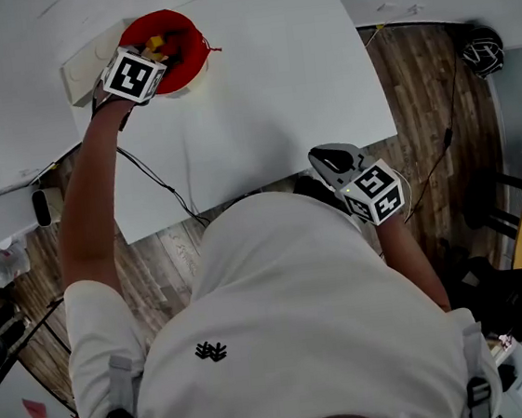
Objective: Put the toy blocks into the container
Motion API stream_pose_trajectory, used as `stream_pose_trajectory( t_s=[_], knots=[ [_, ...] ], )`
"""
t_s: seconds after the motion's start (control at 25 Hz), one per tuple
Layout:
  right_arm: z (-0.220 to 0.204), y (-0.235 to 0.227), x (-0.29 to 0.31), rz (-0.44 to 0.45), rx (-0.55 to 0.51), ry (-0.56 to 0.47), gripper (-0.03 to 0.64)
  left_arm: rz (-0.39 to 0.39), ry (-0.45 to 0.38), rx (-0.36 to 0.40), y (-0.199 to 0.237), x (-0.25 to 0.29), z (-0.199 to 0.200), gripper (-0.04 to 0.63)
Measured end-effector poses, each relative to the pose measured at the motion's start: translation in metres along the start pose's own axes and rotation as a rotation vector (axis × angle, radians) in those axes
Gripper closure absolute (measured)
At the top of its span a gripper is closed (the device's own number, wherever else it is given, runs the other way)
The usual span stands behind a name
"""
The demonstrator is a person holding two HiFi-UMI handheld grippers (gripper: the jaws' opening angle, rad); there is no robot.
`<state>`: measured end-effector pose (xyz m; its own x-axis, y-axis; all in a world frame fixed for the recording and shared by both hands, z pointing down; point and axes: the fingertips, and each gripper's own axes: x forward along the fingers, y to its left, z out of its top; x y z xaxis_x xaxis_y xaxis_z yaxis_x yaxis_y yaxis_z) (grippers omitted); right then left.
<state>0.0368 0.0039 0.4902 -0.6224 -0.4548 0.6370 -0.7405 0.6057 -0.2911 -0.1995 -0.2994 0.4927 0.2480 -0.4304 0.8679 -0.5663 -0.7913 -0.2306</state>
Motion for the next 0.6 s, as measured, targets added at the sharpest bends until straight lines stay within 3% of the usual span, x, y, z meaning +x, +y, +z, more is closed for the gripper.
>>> stream_pose_trajectory(
  t_s=[0.36, 0.6],
  knots=[
    [-0.005, 0.008, -0.001, -0.015, 0.007, 0.006, 0.595, 0.02, -0.104, -0.018, 0.005, -0.009, 0.008, 0.304],
    [-0.008, 0.017, -0.002, -0.018, -0.001, -0.005, 0.597, 0.051, -0.304, -0.138, 0.007, -0.043, 0.019, 0.305]
  ],
)
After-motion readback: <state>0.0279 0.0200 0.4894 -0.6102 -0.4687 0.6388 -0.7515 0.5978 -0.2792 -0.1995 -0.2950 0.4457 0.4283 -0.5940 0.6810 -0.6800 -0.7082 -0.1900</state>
